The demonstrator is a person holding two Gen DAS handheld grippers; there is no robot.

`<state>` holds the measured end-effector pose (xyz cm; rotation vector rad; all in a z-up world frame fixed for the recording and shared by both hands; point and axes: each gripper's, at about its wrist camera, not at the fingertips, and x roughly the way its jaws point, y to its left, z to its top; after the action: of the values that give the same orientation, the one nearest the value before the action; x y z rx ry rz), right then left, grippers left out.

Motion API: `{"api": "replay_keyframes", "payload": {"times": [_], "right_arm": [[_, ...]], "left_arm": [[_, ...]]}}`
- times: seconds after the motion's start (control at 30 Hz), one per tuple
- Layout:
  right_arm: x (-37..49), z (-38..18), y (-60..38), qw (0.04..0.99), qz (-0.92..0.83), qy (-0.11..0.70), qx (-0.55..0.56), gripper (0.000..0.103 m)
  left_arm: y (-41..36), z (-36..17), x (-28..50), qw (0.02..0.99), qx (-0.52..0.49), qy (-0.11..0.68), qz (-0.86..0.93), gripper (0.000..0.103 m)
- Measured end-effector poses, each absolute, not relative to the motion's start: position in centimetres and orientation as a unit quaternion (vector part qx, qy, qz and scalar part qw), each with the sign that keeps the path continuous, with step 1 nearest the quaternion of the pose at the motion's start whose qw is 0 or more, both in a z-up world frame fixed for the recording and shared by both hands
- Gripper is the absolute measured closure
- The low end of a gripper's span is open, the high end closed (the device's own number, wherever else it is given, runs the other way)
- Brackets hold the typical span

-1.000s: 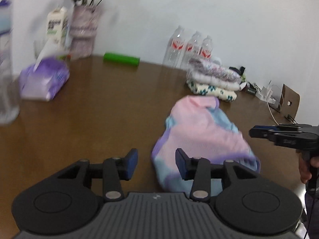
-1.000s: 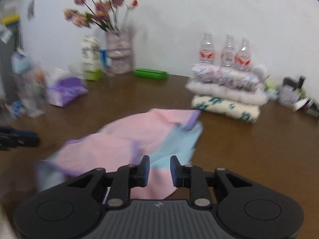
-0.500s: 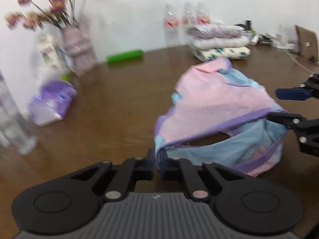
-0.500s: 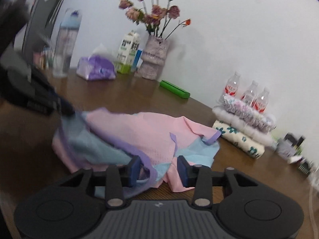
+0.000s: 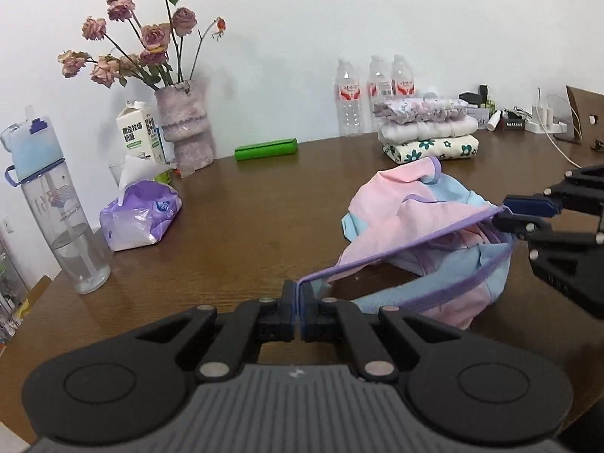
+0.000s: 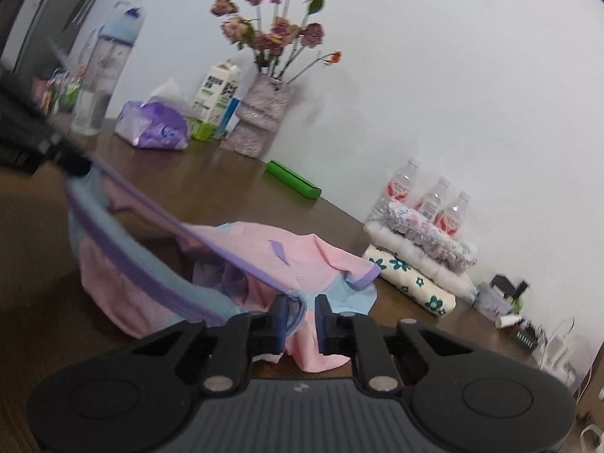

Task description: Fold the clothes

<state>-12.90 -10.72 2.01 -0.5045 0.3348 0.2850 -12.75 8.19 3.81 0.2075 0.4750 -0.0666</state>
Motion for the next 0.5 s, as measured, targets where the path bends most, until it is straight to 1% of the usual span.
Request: {"api": "replay_keyframes", "payload": {"times": [0.07,0.27,0.33,0.37,0.47,0.5], "right_arm": [[-12.5,2.1,-10.5,0.944,0.132,0.174,-0.246,0.089],[-11.8,1.4,-9.2,0.934,0.130,0.183,-0.278,0.089],[-11.8,1.2,-8.9,0.931,0.131,0.182,-0.289,0.081],[-11.8,1.1,-8.7,0.929,0.131,0.181,-0.295,0.074],[-11.8,0.8,-8.2,0.924,0.131,0.179,-0.312,0.075],[-11.8,0.7,-8.1,0.922,0.131,0.178,-0.317,0.080]], "left_arm": [[8.0,3.5,-13.7,0.969,0.113,0.216,-0.035,0.101],[8.6,3.4,-14.2,0.970,0.106,0.215,-0.027,0.101],[9.1,3.7,-14.4,0.974,0.089,0.208,-0.027,0.101],[9.3,3.9,-14.6,0.975,0.083,0.202,-0.028,0.101],[9.0,4.2,-15.0,0.978,0.092,0.188,-0.021,0.101],[8.9,4.2,-15.2,0.978,0.094,0.185,-0.018,0.101]]}}
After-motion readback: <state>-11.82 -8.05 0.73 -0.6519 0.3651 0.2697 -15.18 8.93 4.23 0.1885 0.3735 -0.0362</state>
